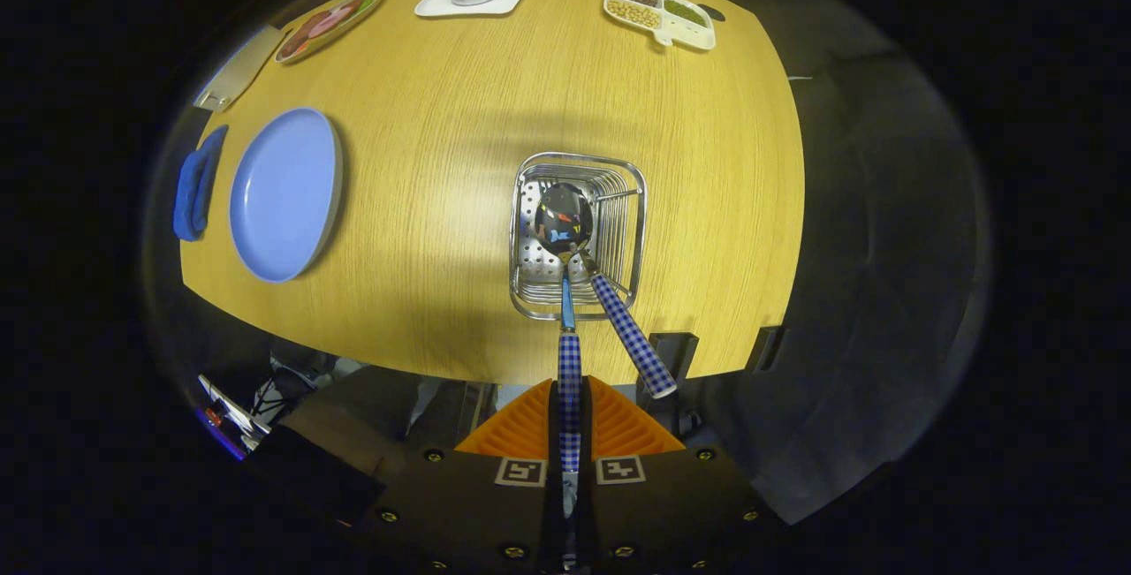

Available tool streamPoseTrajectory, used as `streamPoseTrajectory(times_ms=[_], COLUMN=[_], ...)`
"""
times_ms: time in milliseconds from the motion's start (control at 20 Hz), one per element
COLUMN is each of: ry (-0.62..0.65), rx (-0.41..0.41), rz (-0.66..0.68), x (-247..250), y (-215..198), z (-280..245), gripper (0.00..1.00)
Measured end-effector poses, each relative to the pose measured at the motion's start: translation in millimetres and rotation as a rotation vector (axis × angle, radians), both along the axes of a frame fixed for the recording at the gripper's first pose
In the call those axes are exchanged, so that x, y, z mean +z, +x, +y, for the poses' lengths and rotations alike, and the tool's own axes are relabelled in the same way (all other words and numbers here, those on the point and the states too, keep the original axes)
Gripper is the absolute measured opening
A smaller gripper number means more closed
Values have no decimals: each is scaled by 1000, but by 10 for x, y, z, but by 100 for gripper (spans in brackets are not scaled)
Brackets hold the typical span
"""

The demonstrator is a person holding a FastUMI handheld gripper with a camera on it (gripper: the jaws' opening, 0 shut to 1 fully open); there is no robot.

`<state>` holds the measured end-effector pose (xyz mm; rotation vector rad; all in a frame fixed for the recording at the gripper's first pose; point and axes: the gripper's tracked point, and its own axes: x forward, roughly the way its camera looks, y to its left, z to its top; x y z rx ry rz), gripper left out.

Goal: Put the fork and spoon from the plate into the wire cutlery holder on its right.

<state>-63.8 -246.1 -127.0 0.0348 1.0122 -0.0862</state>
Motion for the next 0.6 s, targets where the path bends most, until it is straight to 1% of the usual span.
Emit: streamPoseTrajectory(times_ms=[200,350,450,500,550,600], ry=[-18,-13,-17,-20,-21,-14], rx=[11,5,0,-6,-7,-9], rz=[0,-5,-25,-36,-46,-52], x=[7,20,44,65,81,104], y=[82,113,129,122,115,90], z=[-4,3,-3,-11,-11,4], gripper=[6,11,12,25,27,58])
